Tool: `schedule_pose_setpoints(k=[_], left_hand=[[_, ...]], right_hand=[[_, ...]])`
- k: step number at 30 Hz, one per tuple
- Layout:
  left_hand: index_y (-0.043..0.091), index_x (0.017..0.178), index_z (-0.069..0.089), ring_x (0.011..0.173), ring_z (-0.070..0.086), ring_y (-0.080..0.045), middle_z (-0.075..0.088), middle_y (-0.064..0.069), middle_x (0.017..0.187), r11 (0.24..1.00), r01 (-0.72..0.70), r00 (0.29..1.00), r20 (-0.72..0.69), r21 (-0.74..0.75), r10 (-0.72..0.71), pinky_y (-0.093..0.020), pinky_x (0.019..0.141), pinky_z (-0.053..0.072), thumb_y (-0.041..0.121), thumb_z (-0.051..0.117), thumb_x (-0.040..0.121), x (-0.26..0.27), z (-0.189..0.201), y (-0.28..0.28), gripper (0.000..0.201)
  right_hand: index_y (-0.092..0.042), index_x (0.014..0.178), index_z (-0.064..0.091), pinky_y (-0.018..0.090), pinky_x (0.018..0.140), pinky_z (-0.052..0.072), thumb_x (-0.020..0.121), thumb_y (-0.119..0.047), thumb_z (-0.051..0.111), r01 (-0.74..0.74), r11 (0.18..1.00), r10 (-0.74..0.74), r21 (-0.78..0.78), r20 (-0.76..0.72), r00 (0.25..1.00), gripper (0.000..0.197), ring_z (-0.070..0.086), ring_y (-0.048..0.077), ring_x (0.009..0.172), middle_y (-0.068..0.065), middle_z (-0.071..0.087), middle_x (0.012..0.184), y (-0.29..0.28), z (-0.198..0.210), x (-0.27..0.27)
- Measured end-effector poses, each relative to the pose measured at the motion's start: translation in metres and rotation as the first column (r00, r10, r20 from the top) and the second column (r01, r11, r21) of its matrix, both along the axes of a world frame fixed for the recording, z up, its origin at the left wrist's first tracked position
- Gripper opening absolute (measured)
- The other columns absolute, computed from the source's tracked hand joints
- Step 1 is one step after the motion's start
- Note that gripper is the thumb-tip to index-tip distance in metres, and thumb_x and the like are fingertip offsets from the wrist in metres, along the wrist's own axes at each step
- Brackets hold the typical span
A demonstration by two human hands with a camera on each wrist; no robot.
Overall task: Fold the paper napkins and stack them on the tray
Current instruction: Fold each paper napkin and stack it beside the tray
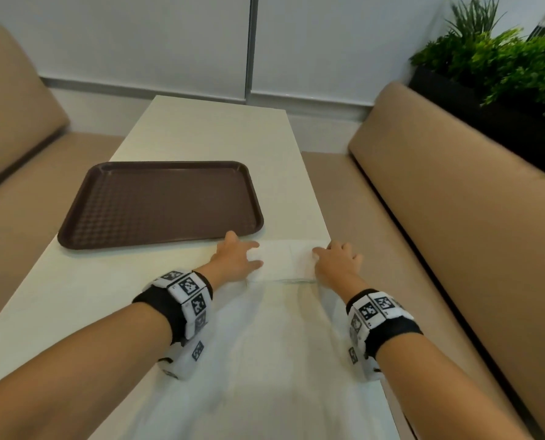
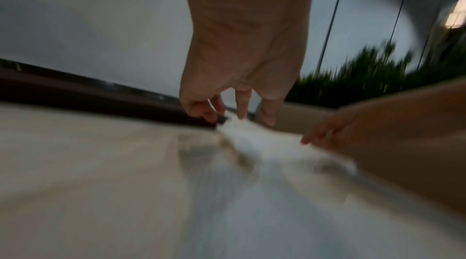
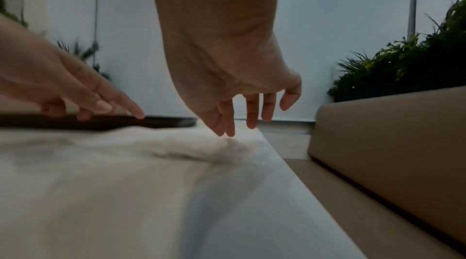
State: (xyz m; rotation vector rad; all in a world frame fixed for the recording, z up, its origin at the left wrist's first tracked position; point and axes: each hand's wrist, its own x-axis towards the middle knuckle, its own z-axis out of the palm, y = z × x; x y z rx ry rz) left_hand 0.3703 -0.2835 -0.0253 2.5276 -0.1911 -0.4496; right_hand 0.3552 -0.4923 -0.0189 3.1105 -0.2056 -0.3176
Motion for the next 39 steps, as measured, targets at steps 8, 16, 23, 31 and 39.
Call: schedule_pose_setpoints(k=[8,16,23,31,39], left_hand=[[0.034,0.103,0.067,0.08,0.064,-0.007,0.064,0.011,0.099,0.92,-0.036,0.999,-0.004,-0.39,0.037,-0.016,0.067,0.044,0.031,0.054,0.094,-0.13,0.066,0.104,0.016],[0.039,0.091,0.072,0.073,0.064,-0.011,0.069,0.007,0.085,0.709,-0.34,0.929,-0.103,-0.618,0.356,-0.032,0.069,0.042,0.046,0.066,0.073,-0.254,0.047,0.195,0.02],[0.037,0.093,0.072,0.071,0.063,-0.009,0.068,0.006,0.084,0.639,-0.368,0.896,-0.072,-0.676,0.439,-0.034,0.07,0.04,0.058,0.059,0.058,-0.293,0.037,0.228,0.043],[0.04,0.091,0.071,0.072,0.062,-0.007,0.068,0.007,0.085,0.646,-0.289,0.922,-0.024,-0.706,0.387,-0.033,0.071,0.041,0.055,0.059,0.061,-0.306,0.05,0.219,0.036],[0.041,0.093,0.07,0.078,0.064,-0.013,0.069,0.006,0.088,0.676,-0.245,0.934,0.017,-0.695,0.356,-0.032,0.072,0.044,0.058,0.062,0.063,-0.312,0.054,0.215,0.035]], right_hand=[[-0.028,0.134,0.047,0.028,0.098,0.04,0.088,-0.045,0.062,-0.409,0.82,0.535,0.401,-0.281,0.797,0.051,0.048,0.015,0.115,-0.005,0.049,0.129,0.04,0.041,-0.117],[-0.029,0.125,0.044,0.027,0.088,0.036,0.059,-0.067,0.075,-0.426,0.853,0.502,0.3,-0.255,0.826,0.082,0.041,0.012,0.104,-0.013,0.043,0.114,0.074,0.019,-0.192],[-0.018,0.123,0.042,0.031,0.083,0.038,0.064,-0.048,0.082,-0.387,0.899,0.435,0.208,-0.303,0.848,0.077,0.045,0.018,0.094,0.0,0.053,0.119,0.096,0.004,-0.226],[-0.024,0.119,0.044,0.031,0.084,0.034,0.06,-0.055,0.081,-0.378,0.911,0.407,0.166,-0.208,0.889,0.077,0.047,0.017,0.101,-0.006,0.051,0.114,0.092,0.006,-0.233],[-0.022,0.103,0.057,0.031,0.077,0.03,0.092,-0.038,0.056,-0.471,0.87,0.484,0.148,-0.076,0.871,0.02,0.047,0.017,0.085,-0.008,0.058,0.092,0.092,0.021,-0.25]])
